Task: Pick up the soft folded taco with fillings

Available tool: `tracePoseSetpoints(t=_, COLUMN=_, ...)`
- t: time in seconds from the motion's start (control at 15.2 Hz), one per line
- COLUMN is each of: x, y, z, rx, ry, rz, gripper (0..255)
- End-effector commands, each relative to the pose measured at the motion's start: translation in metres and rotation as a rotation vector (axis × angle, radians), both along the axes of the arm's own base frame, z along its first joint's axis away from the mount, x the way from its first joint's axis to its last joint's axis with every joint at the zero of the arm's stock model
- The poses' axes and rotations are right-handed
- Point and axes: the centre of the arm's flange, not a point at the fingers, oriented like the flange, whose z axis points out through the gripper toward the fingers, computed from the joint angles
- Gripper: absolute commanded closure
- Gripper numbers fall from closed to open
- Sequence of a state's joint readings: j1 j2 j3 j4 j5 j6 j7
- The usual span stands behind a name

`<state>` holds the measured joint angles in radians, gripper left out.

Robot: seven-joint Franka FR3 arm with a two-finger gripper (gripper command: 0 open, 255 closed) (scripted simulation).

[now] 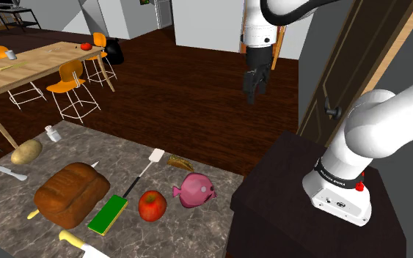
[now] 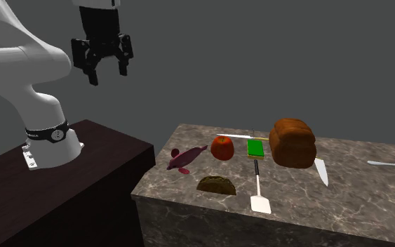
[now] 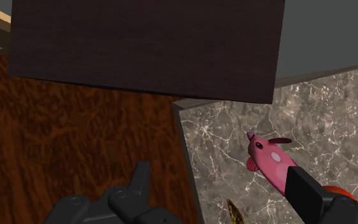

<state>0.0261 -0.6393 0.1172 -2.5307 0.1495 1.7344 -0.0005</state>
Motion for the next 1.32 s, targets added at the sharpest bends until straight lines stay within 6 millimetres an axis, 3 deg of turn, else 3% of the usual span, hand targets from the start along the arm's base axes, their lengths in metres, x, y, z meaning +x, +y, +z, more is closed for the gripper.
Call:
tracePoseSetpoints(t=0.0, x=0.013, y=0.006, z=-0.021, rx=0.002, ry=-0.012, rz=0.017, gripper=0)
tracePoseSetpoints(t=1.25, x=0.135, y=0.097, z=-0.211, rx=0.014, ry=-0.098, rz=0.176, gripper=0)
